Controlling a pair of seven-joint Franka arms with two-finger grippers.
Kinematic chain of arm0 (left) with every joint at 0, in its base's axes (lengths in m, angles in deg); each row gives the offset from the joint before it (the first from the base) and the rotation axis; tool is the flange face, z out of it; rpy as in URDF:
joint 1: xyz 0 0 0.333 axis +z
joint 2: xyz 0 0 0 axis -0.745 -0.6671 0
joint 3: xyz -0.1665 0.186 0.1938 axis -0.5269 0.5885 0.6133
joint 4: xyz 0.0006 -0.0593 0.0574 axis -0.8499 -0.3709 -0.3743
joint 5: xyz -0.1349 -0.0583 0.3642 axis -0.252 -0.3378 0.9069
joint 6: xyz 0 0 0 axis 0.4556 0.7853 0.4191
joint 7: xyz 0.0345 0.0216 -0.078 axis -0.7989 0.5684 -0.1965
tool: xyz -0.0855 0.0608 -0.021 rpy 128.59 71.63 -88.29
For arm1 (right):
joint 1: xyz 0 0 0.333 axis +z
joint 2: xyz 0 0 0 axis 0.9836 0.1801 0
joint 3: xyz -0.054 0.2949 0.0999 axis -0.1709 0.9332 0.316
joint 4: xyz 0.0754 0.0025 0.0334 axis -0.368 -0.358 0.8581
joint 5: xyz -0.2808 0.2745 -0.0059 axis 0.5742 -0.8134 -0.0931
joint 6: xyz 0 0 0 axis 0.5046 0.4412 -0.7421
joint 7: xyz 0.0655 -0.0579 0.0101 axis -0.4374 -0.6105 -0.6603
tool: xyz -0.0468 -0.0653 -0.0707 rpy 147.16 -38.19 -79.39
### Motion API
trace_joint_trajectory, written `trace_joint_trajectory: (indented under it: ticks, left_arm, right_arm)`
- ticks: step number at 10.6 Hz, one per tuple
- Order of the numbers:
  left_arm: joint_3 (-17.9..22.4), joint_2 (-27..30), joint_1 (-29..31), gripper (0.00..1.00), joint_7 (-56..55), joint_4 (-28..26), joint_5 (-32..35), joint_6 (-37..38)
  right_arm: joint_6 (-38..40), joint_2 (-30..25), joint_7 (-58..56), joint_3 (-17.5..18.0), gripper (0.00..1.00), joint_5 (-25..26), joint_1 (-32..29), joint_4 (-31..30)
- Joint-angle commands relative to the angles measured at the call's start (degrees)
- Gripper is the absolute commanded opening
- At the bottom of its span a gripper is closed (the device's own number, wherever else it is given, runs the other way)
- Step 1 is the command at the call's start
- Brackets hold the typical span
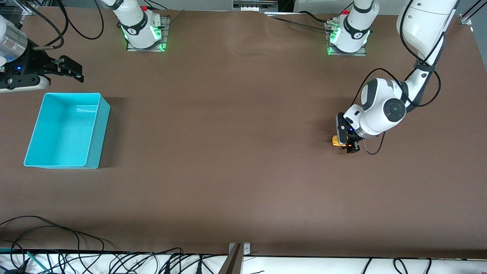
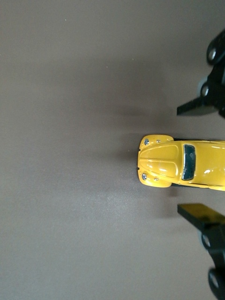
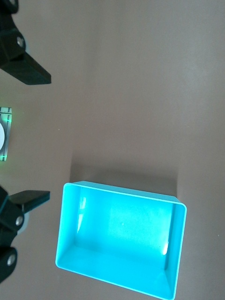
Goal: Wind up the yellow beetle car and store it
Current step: 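Close the left gripper on the yellow car, pressing it down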
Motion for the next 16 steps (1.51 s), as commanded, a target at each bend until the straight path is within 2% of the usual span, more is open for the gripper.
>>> trace_joint_trajectory:
  ticks: [1,7,8,10,11,12,16]
  left_arm:
    - [-0.14,0.08,0.59,0.81,0.90,-0.22,1.35,-0.48]
    - [0.04,-0.89,2.00,0.81,4.68,-0.31,1.35,-0.66]
    - [0.04,-0.89,2.00,0.71,5.12,-0.31,1.35,-0.66]
    - [-0.05,-0.80,1.91,0.28,5.12,-0.22,1.35,-0.66]
    - [-0.14,-0.71,1.91,0.15,5.38,-0.22,1.35,-0.66]
    - [-0.14,-0.71,1.91,0.10,5.39,-0.22,1.35,-0.66]
    - [-0.05,-0.97,1.83,0.10,5.47,-0.22,1.35,-0.39]
  right_arm:
    - [1.28,0.34,0.12,0.01,1.00,0.68,0.24,1.32]
    - [1.28,0.42,0.12,0.01,1.00,0.77,0.24,1.32]
    - [1.28,0.42,0.12,0.01,1.00,0.77,0.16,1.32]
    - [1.28,0.42,0.12,0.01,1.00,0.77,0.24,1.32]
    - [1.28,0.42,0.12,0.01,1.00,0.77,0.24,1.32]
    - [1.28,0.42,0.12,0.01,1.00,0.77,0.24,1.32]
    - [1.19,0.42,0.12,0.01,1.00,0.77,0.24,1.32]
